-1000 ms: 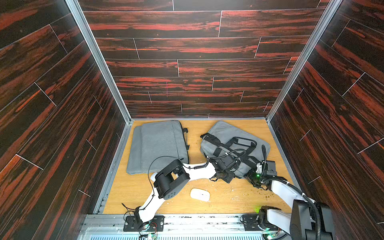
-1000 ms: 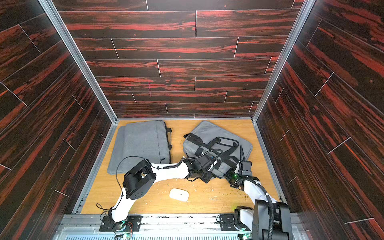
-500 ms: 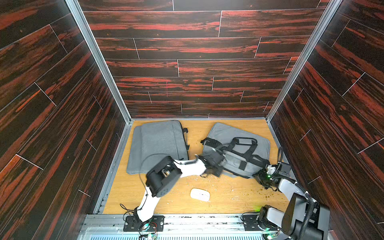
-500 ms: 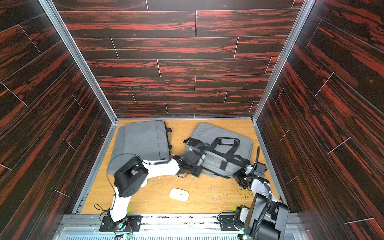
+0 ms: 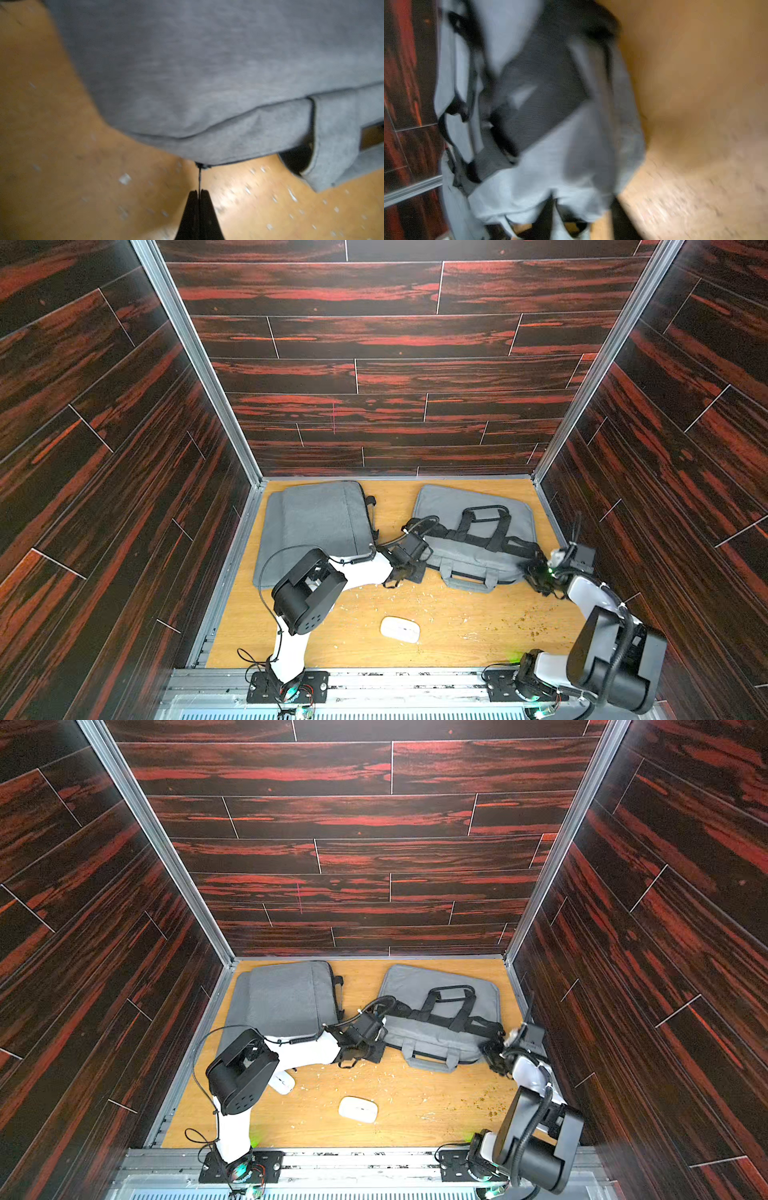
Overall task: Put the mouse into the laptop bag
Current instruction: Zip the zipper on the zippered laptop bag.
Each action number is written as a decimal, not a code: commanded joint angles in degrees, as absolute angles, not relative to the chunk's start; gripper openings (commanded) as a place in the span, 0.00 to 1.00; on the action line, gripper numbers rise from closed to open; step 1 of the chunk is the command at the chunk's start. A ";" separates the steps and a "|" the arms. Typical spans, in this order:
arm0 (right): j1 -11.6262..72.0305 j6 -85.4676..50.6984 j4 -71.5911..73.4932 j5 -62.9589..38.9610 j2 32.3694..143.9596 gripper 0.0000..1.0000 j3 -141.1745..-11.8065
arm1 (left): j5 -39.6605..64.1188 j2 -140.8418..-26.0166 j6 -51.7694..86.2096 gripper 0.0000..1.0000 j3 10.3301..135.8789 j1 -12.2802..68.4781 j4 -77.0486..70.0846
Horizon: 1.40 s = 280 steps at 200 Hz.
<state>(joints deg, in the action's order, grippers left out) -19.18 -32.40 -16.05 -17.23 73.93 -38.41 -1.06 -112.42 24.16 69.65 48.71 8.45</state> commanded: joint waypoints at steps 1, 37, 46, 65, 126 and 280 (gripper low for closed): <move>-10.10 -31.51 -20.71 -9.01 67.19 0.62 -40.13 | -1.24 -109.87 26.61 0.00 70.76 52.67 12.13; 2.90 -38.69 -25.09 -3.69 55.35 0.72 -33.02 | 0.90 -108.96 30.44 0.00 72.17 55.59 11.96; 5.14 -40.85 -25.16 -4.00 53.22 0.74 -30.55 | 1.44 -108.74 30.67 0.00 72.07 56.15 11.89; 8.68 -43.93 -23.11 -3.43 51.62 0.75 -25.79 | 0.88 -108.46 30.74 0.00 72.11 57.27 12.97; 8.50 -44.02 -13.75 -4.09 64.48 0.75 -23.76 | 0.49 -104.15 32.89 0.00 66.46 58.71 12.30; 2.09 -45.83 -4.13 -14.70 68.87 0.80 -26.04 | 5.57 -113.69 30.50 0.00 72.91 58.89 8.70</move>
<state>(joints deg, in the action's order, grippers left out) -2.20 -40.84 -3.66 -14.00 76.66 -31.33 2.04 -112.92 31.51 68.84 58.30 7.62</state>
